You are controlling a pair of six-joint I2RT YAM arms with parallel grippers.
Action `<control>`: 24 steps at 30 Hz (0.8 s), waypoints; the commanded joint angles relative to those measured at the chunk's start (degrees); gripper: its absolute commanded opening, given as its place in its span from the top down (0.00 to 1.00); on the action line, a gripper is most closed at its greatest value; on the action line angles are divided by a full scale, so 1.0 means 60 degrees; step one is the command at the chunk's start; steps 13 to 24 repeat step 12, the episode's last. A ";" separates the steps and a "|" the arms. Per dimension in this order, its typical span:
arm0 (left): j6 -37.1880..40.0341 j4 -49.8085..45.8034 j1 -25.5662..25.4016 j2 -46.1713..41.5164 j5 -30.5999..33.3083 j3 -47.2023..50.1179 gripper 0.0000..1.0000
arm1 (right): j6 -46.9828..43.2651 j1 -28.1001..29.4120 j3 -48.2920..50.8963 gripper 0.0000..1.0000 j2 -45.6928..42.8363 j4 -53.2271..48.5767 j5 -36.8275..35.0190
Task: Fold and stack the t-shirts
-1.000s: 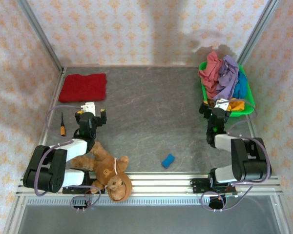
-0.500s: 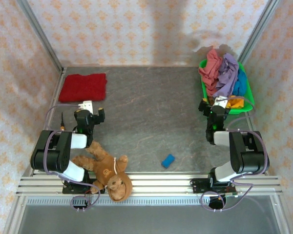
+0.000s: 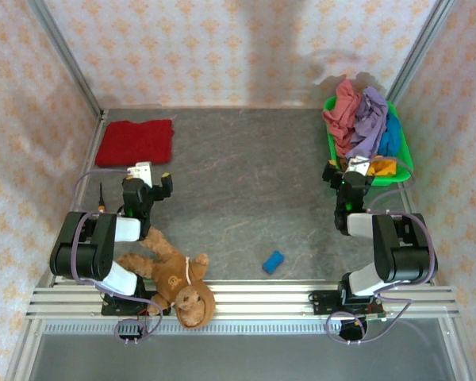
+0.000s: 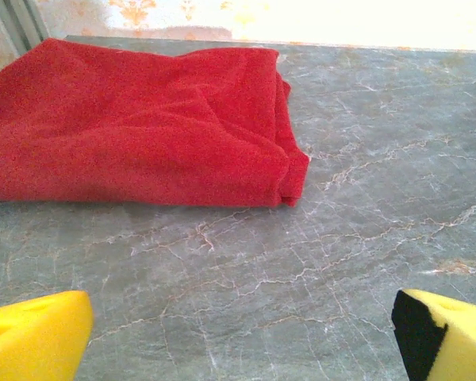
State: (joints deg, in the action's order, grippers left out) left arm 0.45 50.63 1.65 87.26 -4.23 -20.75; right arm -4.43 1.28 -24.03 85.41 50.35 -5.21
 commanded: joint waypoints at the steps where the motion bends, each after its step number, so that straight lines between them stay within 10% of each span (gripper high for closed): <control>1: -0.0010 -0.0379 0.0078 -0.0012 0.0236 -0.0356 0.00 | 0.0283 0.0007 -0.0015 0.01 0.0310 -0.0997 0.0589; 24: -0.0037 -0.0132 0.0068 0.0046 0.0309 -0.0276 0.00 | 0.0269 -0.0001 -0.0023 0.01 0.0311 -0.1009 0.0649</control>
